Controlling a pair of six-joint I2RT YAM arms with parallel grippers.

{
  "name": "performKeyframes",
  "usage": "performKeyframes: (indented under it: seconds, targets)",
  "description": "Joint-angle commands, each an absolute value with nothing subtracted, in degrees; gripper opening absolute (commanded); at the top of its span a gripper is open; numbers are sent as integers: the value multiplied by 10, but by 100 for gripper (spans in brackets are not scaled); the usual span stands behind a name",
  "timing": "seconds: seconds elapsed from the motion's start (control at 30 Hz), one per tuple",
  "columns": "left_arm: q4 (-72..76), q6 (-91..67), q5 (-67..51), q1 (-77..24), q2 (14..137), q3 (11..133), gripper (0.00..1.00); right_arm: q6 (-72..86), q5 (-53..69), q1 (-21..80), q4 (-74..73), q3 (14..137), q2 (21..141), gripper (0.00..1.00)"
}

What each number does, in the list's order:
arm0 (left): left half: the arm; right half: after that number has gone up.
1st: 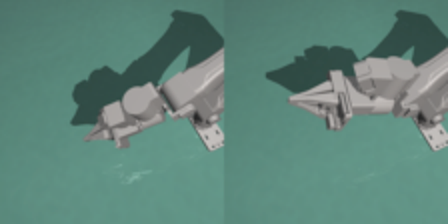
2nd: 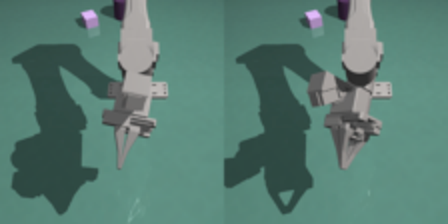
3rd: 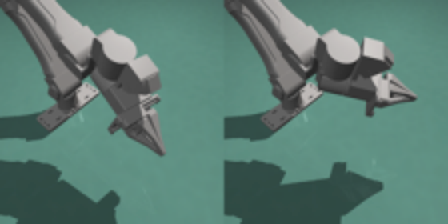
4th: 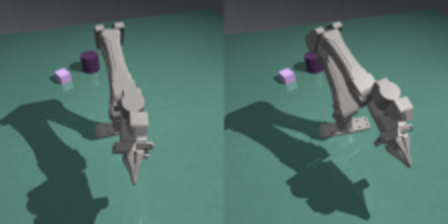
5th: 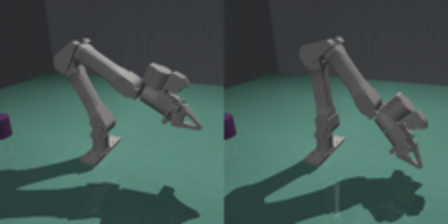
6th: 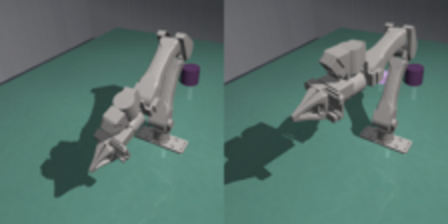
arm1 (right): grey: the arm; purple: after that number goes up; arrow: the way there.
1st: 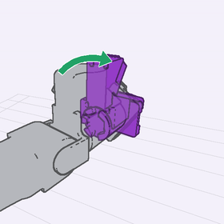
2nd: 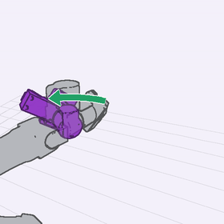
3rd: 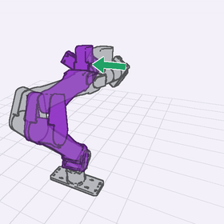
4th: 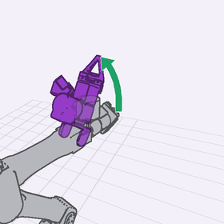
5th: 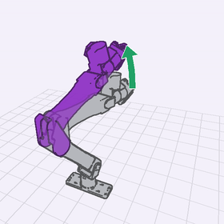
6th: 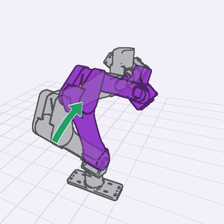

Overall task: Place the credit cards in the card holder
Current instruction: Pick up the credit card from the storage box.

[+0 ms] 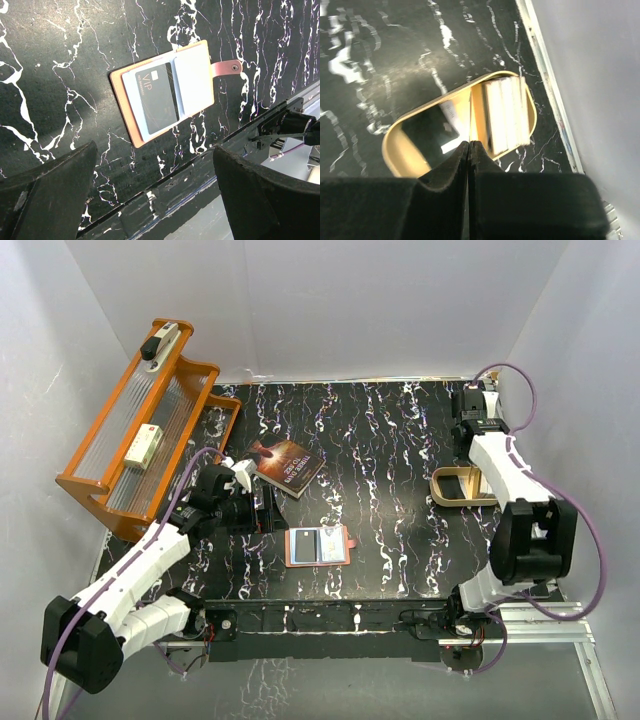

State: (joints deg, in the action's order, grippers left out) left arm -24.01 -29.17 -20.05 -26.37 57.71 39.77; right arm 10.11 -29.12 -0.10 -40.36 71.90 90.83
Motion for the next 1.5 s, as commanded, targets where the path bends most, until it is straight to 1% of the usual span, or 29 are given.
performKeyframes:
  seconds: [0.0, 0.13, 0.27, 0.33, 0.43, 0.57, 0.63, 0.7, 0.87, 1.07, 1.17, 1.3, 1.4, 1.43, 1.47]
  targets:
    - [-244, -299, -209, -265, 569, 413, 99, 123, -269, 55, -421, 752, 820, 0]
    - [-238, -324, -225, -265, 575, 419, 99, 140, -258, 129, -435, 750, 765, 0]
    - [-187, -372, -253, -265, 581, 413, 98, 180, -197, 179, -430, 726, 717, 0]
    - [-152, -404, -276, -265, 589, 410, 95, 201, -154, 199, -415, 708, 693, 0]
    - [-98, -454, -311, -265, 606, 405, 88, 242, -57, 217, -357, 663, 651, 0]
    - [4, -542, -361, -265, 617, 381, 73, 329, 78, 244, -244, 574, 598, 0]
    - [58, -589, -381, -265, 616, 366, 69, 387, 135, 257, -176, 523, 582, 0]
    - [102, -624, -392, -265, 613, 358, 65, 437, 166, 277, -113, 485, 565, 0]
    - [183, -651, -417, -266, 620, 360, 54, 521, 213, 316, 9, 440, 551, 0]
    - [272, -681, -450, -274, 632, 362, 51, 571, 220, 345, 76, 423, 541, 0]
    - [289, -687, -452, -280, 634, 365, 50, 600, 232, 353, 119, 406, 541, 0]
    - [337, -712, -461, -286, 637, 361, 45, 602, 224, 363, 120, 402, 539, 0]
    - [358, -721, -453, -286, 627, 353, 39, 601, 219, 365, 117, 393, 540, 0]
    - [359, -719, -448, -287, 624, 350, 34, 602, 218, 365, 117, 390, 542, 0]
    - [353, -716, -442, -286, 619, 348, 23, 604, 219, 365, 118, 386, 544, 0]
